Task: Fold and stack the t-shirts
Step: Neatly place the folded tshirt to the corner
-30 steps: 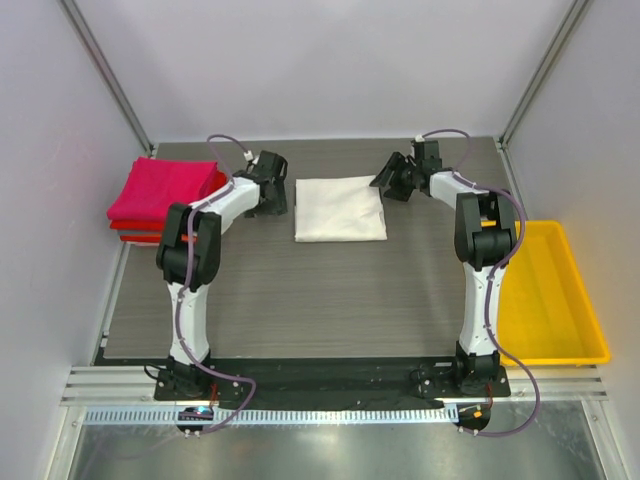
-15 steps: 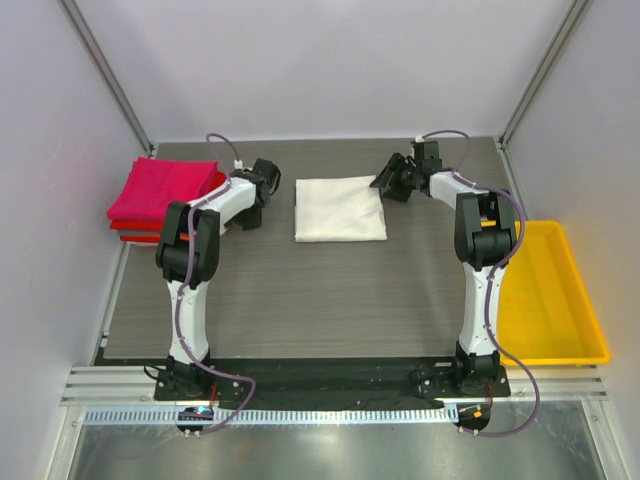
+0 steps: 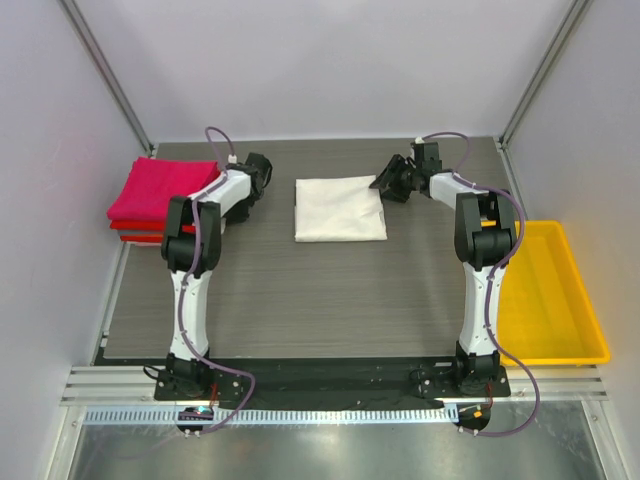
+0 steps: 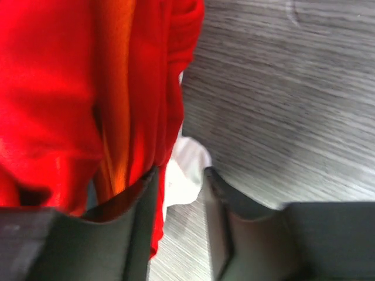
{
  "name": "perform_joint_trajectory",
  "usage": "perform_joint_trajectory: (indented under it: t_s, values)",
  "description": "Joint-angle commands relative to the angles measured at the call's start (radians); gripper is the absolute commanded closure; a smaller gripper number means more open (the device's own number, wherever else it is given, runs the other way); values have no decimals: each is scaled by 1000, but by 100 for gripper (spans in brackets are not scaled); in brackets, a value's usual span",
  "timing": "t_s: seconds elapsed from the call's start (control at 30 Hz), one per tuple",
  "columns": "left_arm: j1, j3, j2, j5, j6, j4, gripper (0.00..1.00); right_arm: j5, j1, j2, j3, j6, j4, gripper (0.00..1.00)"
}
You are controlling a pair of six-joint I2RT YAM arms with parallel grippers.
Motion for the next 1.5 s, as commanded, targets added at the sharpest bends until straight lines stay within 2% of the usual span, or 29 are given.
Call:
perform_joint_trajectory:
  t_s: [0.0, 0.13, 0.2, 0.27, 0.33, 0.53, 0.73, 1.07, 1.27, 1.37, 1.47]
  values:
    - [17, 3, 89, 22, 24, -52, 64, 4, 6, -21, -19, 1, -10, 43]
    - [17, -4, 86, 17, 17, -47, 87, 3, 4, -21, -19, 1, -10, 43]
    - [9, -19, 62, 19, 18, -24, 91, 4, 3, -22, -22, 1, -9, 43]
    - [5, -39, 43, 11, 20, -12, 99, 4, 1, -22, -25, 3, -7, 43]
    - [2, -54, 23, 13, 21, 5, 100, 1, 1, -22, -25, 4, -9, 43]
    - [-46, -111, -58, 83, 46, 68, 100, 3, -3, -27, -36, 6, -4, 44]
    - [-143, -106, -92, 80, 46, 66, 100, -8, -8, -28, -43, 12, -4, 44]
    - [-150, -192, -187, 414, 14, 191, 100, -27, -13, -25, -42, 27, 8, 44]
    - [-152, -136, -176, 468, -80, 186, 100, -16, -16, -22, -50, 33, 5, 42]
    - [-150, -106, -179, 487, -123, 186, 87, 25, -16, -28, -50, 24, -17, 37]
    - [-152, -106, -211, 517, -144, 220, 70, 62, -17, -45, -54, 12, -29, 35]
